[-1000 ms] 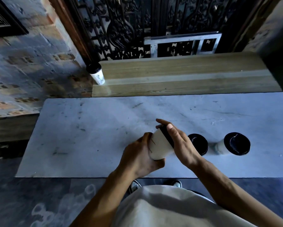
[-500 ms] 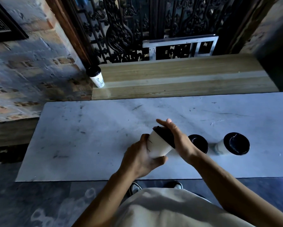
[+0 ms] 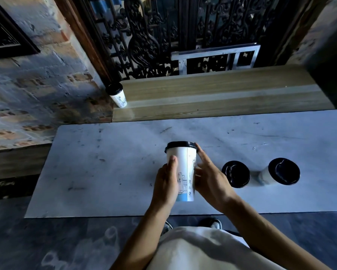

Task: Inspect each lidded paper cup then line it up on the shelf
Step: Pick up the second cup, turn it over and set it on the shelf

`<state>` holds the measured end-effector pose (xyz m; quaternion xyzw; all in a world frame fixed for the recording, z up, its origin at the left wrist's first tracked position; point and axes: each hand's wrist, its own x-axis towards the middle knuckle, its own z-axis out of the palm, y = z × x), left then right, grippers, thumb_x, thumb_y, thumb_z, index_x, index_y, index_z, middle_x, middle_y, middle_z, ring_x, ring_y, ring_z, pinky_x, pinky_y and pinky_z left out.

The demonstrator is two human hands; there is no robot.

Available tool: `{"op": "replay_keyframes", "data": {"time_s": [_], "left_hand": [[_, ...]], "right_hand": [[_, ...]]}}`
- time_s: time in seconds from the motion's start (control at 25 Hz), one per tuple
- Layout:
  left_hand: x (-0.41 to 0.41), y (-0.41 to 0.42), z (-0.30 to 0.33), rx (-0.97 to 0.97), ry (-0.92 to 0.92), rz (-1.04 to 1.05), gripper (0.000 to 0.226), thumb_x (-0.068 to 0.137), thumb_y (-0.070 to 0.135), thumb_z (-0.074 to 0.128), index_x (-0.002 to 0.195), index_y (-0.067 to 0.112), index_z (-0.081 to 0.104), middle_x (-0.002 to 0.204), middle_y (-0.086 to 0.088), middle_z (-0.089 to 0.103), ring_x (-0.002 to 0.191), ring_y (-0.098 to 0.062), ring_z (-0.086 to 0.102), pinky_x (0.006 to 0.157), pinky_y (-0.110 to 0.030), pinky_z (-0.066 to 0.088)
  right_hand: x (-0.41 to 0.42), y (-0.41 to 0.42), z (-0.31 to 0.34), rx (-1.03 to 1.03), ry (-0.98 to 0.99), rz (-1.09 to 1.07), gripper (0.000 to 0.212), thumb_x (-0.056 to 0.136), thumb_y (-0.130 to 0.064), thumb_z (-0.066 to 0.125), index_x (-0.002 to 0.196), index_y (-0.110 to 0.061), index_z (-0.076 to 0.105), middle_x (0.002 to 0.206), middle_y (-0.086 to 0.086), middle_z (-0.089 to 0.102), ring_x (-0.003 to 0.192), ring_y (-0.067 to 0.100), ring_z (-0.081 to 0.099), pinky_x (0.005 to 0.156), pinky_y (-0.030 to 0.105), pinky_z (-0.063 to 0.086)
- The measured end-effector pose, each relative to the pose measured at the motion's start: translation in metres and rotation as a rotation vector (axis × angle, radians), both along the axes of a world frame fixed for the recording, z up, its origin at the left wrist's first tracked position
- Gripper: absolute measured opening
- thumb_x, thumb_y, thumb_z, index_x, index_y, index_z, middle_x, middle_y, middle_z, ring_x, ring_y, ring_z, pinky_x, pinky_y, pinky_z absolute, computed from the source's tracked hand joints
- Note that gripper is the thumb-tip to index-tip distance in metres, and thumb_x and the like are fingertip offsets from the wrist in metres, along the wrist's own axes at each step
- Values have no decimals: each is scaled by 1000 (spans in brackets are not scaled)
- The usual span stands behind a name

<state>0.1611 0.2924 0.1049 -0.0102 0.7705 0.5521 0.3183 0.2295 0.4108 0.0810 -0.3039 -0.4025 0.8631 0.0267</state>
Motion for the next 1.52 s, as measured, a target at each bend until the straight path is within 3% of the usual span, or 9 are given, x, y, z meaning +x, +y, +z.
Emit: {"op": "replay_keyframes", "data": {"time_s": [0.24, 0.44, 0.6, 0.64, 0.84, 1.08, 1.2, 1.32, 1.52], "left_hand": [[5, 6, 3, -105, 191, -23, 48, 101, 58, 32, 82, 26, 62, 92, -4, 61, 83, -5, 60, 64, -15, 41], [8, 3, -6, -62, 437, 169, 51, 82, 68, 47, 106, 23, 57, 99, -5, 60, 88, -18, 61, 70, -22, 47], [2, -6, 0, 4, 812, 89, 9, 93, 21, 59, 96, 19, 67, 92, 2, 62, 82, -16, 62, 70, -31, 52], [0, -7, 1, 24, 842, 57, 13, 92, 12, 59, 91, 18, 70, 91, 4, 62, 82, -15, 63, 69, -30, 53], [0, -5, 12, 85, 776, 34, 14, 89, 18, 62, 95, 21, 75, 96, 4, 64, 82, -13, 67, 73, -26, 57], [-2, -9, 6, 84, 644, 64, 36, 81, 45, 68, 109, 23, 71, 108, 5, 66, 86, -9, 71, 72, -29, 61], [-4, -9, 4, 80, 643, 84, 29, 86, 30, 74, 113, 19, 72, 107, 2, 68, 88, -7, 70, 72, -26, 60], [-7, -9, -2, 31, 655, 104, 27, 88, 3, 72, 111, 17, 75, 97, 2, 68, 81, -12, 68, 73, -36, 60], [-7, -3, 2, 93, 615, 144, 22, 89, 16, 70, 111, 21, 73, 97, 7, 69, 81, -4, 67, 70, -24, 58]], "right_hand": [[6, 5, 13, -19, 7, -39, 52, 108, -12, 43, 152, -40, 46, 103, 19, 60, 79, 25, 55, 71, 34, 48], [7, 5, 16, 47, 21, 28, 37, 107, -14, 43, 133, -17, 69, 125, 25, 72, 100, 35, 65, 87, 43, 52], [8, 8, 17, 136, 41, 65, 29, 102, -18, 52, 114, -17, 79, 114, 13, 78, 106, 28, 70, 100, 44, 51], [7, 8, 18, 159, 38, 74, 28, 101, -20, 54, 109, -17, 80, 111, 11, 78, 105, 27, 69, 100, 43, 50], [1, 20, 22, 215, -49, 25, 20, 103, -18, 58, 115, -17, 74, 105, 11, 79, 95, 25, 72, 93, 41, 52], [-1, 31, 20, 263, 2, 89, 50, 99, 9, 44, 136, -19, 59, 114, 17, 79, 97, 22, 75, 89, 31, 59], [0, 32, 16, 408, -4, 98, 56, 91, 0, 61, 143, -18, 56, 121, 16, 76, 105, 25, 75, 96, 37, 59], [-1, 34, 11, 464, -16, 122, 72, 76, -12, 68, 147, -16, 55, 126, 16, 72, 114, 27, 73, 99, 37, 59], [-3, 36, 17, 481, 81, 171, 42, 88, 6, 64, 125, -11, 73, 118, 26, 74, 112, 32, 74, 96, 36, 55]]}}
